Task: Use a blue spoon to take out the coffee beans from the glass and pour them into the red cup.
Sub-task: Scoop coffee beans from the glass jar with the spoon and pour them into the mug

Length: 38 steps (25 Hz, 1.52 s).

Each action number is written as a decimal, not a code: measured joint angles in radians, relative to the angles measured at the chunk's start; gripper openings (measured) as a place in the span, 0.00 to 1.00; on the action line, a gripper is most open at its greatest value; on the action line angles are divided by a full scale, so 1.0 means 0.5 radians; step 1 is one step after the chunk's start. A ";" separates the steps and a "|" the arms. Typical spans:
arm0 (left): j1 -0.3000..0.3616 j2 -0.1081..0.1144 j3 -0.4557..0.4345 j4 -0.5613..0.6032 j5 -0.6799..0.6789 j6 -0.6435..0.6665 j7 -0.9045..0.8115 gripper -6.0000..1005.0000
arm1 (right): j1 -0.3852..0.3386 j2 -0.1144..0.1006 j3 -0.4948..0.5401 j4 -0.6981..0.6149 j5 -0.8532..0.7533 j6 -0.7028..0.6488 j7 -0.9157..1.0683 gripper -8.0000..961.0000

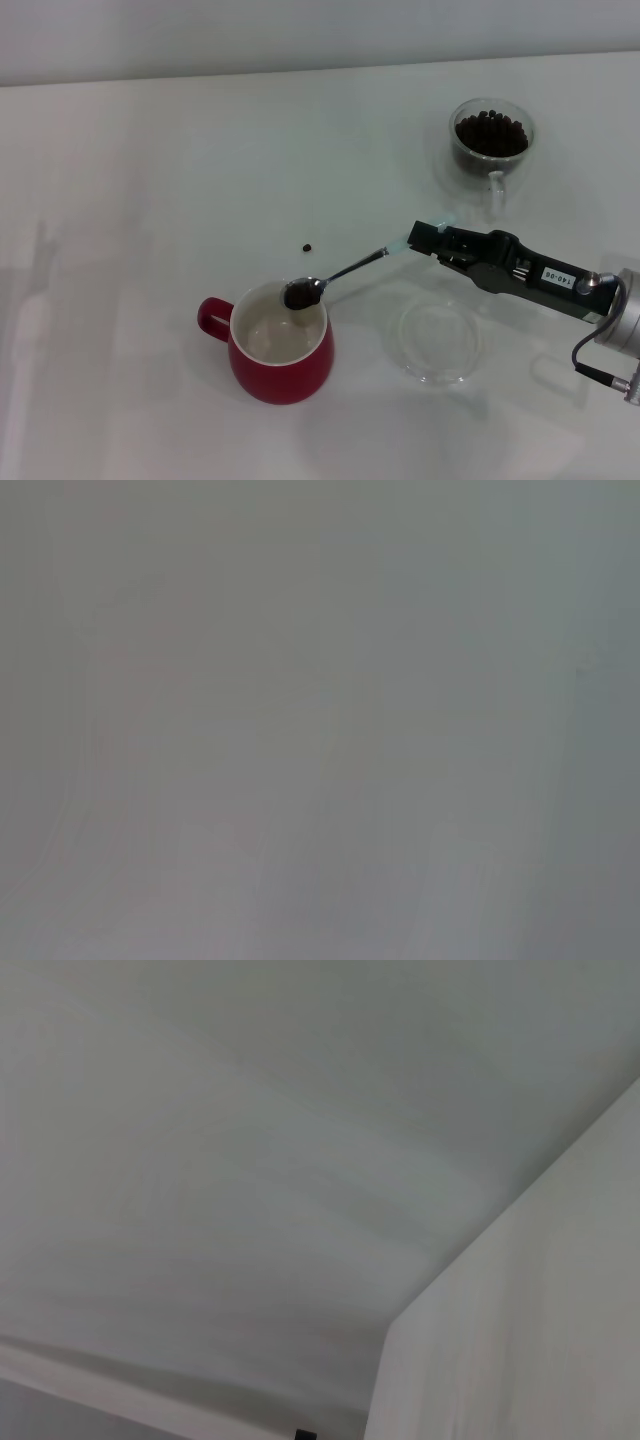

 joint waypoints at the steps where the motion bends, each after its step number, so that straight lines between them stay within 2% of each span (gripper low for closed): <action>1: 0.000 0.000 0.000 0.000 0.000 0.000 0.000 0.79 | 0.000 0.000 -0.003 -0.001 0.000 0.000 -0.002 0.19; 17: -0.001 -0.003 0.003 0.006 0.005 0.001 -0.002 0.79 | 0.011 0.000 -0.127 -0.090 0.024 0.011 -0.226 0.19; 31: 0.006 -0.004 0.021 0.016 0.021 0.003 -0.002 0.79 | 0.012 0.000 -0.127 -0.075 0.027 0.073 -0.425 0.19; 38: 0.017 -0.006 0.023 0.015 0.022 0.005 -0.002 0.80 | 0.008 0.000 -0.129 -0.075 0.027 -0.011 -0.620 0.19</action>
